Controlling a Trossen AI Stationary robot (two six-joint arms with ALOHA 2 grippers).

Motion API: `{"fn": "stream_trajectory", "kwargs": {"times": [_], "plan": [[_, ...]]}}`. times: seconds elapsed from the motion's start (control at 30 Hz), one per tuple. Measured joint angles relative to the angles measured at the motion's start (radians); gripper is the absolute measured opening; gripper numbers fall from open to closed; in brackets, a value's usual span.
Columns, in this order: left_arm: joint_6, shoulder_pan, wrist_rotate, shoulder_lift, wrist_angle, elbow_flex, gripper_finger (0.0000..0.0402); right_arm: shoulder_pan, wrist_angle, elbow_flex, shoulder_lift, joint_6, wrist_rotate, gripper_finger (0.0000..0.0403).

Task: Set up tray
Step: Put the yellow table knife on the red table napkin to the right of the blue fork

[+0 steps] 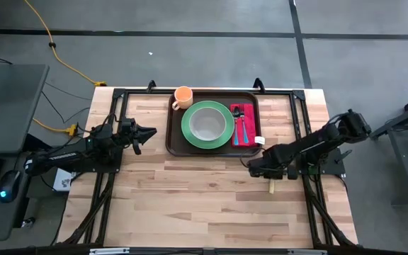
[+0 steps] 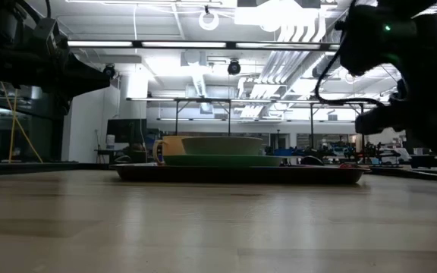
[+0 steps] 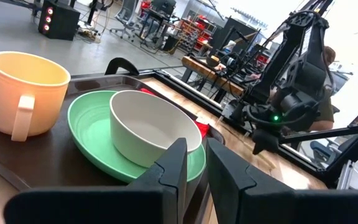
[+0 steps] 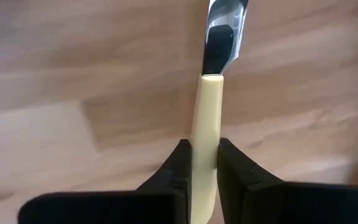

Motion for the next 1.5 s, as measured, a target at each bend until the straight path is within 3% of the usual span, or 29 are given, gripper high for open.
{"fn": "stream_trajectory", "kwargs": {"times": [0.47,0.83,1.13,1.5], "plan": [[0.001,0.000,0.002,0.000,0.000,0.000,0.0092,-0.019,-0.246,0.205,-0.003,-0.043,0.080,0.0031],[0.003,0.000,0.004,0.000,-0.001,0.000,0.0092,-0.177,-0.404,0.351,-0.004,-0.224,0.246,0.0033],[0.003,0.000,0.020,0.000,-0.002,0.000,0.0092,-0.406,-0.373,0.362,-0.005,-0.512,0.317,0.0032],[0.008,0.000,0.017,0.000,-0.002,0.000,0.0092,-0.630,-0.129,0.363,-0.005,-0.802,0.338,0.0031]]}}
